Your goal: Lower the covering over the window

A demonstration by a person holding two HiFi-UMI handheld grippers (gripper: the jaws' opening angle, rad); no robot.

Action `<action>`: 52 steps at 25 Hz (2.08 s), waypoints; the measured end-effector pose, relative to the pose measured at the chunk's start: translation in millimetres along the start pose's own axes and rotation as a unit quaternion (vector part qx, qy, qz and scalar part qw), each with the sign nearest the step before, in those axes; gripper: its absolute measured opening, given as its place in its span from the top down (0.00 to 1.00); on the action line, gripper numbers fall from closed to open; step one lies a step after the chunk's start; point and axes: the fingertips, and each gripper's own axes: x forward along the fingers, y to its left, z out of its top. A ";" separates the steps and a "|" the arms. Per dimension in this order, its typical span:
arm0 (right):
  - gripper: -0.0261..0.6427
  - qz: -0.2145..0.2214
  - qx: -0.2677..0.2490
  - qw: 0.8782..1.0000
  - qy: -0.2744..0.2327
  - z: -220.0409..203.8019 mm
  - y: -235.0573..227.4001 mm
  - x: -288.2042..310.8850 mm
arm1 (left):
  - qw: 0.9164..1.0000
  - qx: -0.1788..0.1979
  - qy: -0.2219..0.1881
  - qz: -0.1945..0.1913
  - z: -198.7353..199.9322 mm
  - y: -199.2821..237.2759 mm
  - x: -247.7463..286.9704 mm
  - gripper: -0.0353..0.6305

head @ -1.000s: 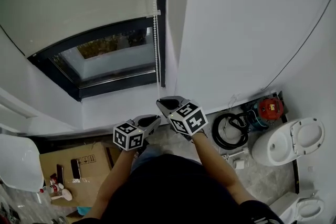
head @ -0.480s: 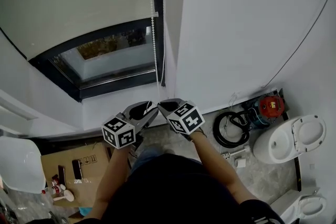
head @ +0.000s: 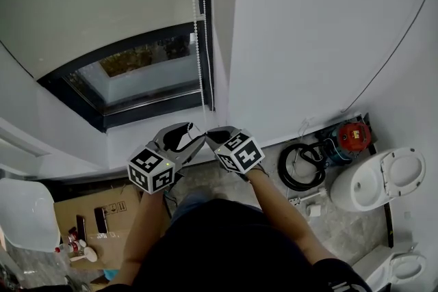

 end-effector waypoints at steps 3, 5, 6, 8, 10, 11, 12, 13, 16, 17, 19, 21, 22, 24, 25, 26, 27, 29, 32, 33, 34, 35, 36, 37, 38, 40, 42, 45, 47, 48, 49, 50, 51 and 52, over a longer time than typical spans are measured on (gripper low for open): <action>0.94 0.000 -0.004 1.000 0.002 -0.3 0.2 1.0 | 1.000 0.008 -0.025 0.012 14.3 0.8 -4.8 0.67; 0.94 -0.003 -0.006 1.000 0.005 -0.5 -1.5 1.0 | 0.998 0.014 -0.055 0.021 31.6 2.4 -9.6 0.67; 0.94 -0.005 -0.006 1.000 0.006 -0.6 -2.4 0.5 | 0.997 0.018 -0.066 0.024 40.4 2.7 -11.4 0.67; 0.94 -0.006 -0.005 1.000 0.006 -0.8 -3.7 -0.5 | 0.996 0.030 -0.078 0.023 54.5 2.0 -12.5 0.67; 0.94 -0.006 -0.002 1.000 0.004 -1.4 -3.8 -1.0 | 0.995 0.039 -0.084 0.019 64.3 1.0 -10.8 0.67; 0.94 -0.006 -0.001 1.000 0.004 -2.1 -2.9 -1.0 | 0.995 0.042 -0.087 0.018 67.9 0.5 -9.6 0.67; 0.94 -0.005 -0.002 1.000 0.008 -4.0 -1.2 -0.8 | 0.995 0.045 -0.089 0.016 70.9 -0.3 -8.2 0.67; 0.94 -0.002 -0.003 1.000 0.017 -8.0 1.4 0.0 | 0.995 0.048 -0.090 0.014 73.1 -1.2 -6.4 0.67; 0.94 0.005 -0.007 0.999 0.038 -25.6 9.5 3.5 | 0.995 0.052 -0.081 0.006 73.2 -2.1 4.5 0.67; 0.94 0.006 -0.001 0.999 0.033 -28.4 11.5 2.9 | 0.996 0.052 -0.075 0.003 71.7 -2.6 9.5 0.67; 0.94 0.008 0.002 1.000 0.029 -29.1 15.0 1.4 | 0.996 0.051 -0.073 -0.003 73.2 -5.1 16.7 0.67; 0.94 0.010 -0.004 0.999 0.032 -27.6 16.2 3.0 | 0.995 0.052 -0.085 -0.006 82.3 -7.7 19.5 0.67; 0.94 0.012 -0.005 0.999 0.033 -27.4 15.9 4.0 | 0.994 0.054 -0.092 -0.006 87.9 -8.9 20.2 0.68; 0.94 0.011 -0.004 0.999 0.035 -28.4 14.8 4.8 | 0.993 0.062 -0.103 -0.005 98.5 -11.6 21.2 0.68; 0.94 0.010 -0.005 0.999 0.036 -28.8 14.2 4.8 | 0.992 0.065 -0.108 -0.004 103.5 -12.2 21.6 0.68; 0.94 0.011 -0.006 0.999 0.036 -28.9 13.7 4.9 | 0.991 0.068 -0.112 -0.002 108.5 -11.9 22.0 0.70; 0.94 0.011 -0.007 0.999 0.036 -28.9 13.5 5.1 | 0.991 0.071 -0.116 0.000 113.1 -11.0 22.0 0.72; 0.94 0.012 -0.008 0.999 0.037 -28.5 14.0 5.7 | 0.990 0.074 -0.124 0.005 120.7 -8.9 20.3 0.75; 0.94 0.009 -0.012 0.999 0.038 -27.3 12.2 6.5 | 0.988 0.073 -0.134 0.010 128.4 -7.4 18.0 0.78; 0.94 0.009 -0.013 0.999 0.041 -28.0 11.4 6.9 | 0.988 0.075 -0.135 0.013 129.5 -7.2 18.4 0.79; 0.94 0.010 -0.016 0.999 0.049 -30.6 11.4 8.0 | 0.988 0.078 -0.134 0.017 129.6 -6.9 18.8 0.81; 0.94 0.012 -0.019 0.998 0.062 -36.0 12.2 10.3 | 0.988 0.083 -0.131 0.020 128.9 -6.5 19.1 0.83; 0.94 0.014 -0.024 0.997 0.078 -43.6 13.5 13.2 | 0.988 0.088 -0.126 0.023 127.4 -6.0 19.4 0.85; 0.94 0.016 -0.026 0.996 0.087 -50.8 15.0 15.8 | 0.988 0.091 -0.122 0.025 125.4 -5.6 19.9 0.86; 0.94 0.017 -0.023 0.996 0.087 -55.6 16.6 17.1 | 0.988 0.091 -0.119 0.025 123.3 -5.0 20.4 0.88; 0.94 0.019 -0.008 0.997 0.081 -57.3 18.3 16.8 | 0.989 0.084 -0.119 0.024 120.9 -3.1 20.0 0.90; 0.94 0.020 -0.004 0.996 0.085 -58.6 15.1 18.6 | 0.989 0.071 -0.124 0.022 120.6 0.2 19.6 0.91; 0.94 0.019 -0.012 0.992 0.122 -77.8 11.7 21.9 | 0.993 0.057 -0.103 0.022 106.9 5.8 24.6 0.92; 0.94 0.021 -0.008 0.990 0.141 -94.5 15.0 23.4 | 0.995 0.040 -0.092 0.021 92.0 9.3 26.9 0.92; 0.94 0.023 -0.009 0.989 0.147 -99.4 16.2 24.1 | 0.995 0.031 -0.088 0.021 85.3 11.4 28.0 0.92; 0.94 0.024 -0.017 0.988 0.154 -103.2 15.9 24.9 | 0.996 0.024 -0.083 0.023 79.1 13.8 29.8 0.92; 0.94 0.024 -0.026 0.986 0.165 -108.1 15.0 25.0 | 0.997 0.019 -0.077 0.024 73.0 16.1 32.3 0.92; 0.94 0.025 -0.032 0.983 0.180 -114.7 14.4 24.4 | 0.997 0.013 -0.071 0.025 67.0 18.0 34.7 0.92; 0.94 0.026 -0.036 0.981 0.191 -119.7 14.5 23.6 | 0.997 0.007 -0.067 0.025 61.8 19.6 36.0 0.92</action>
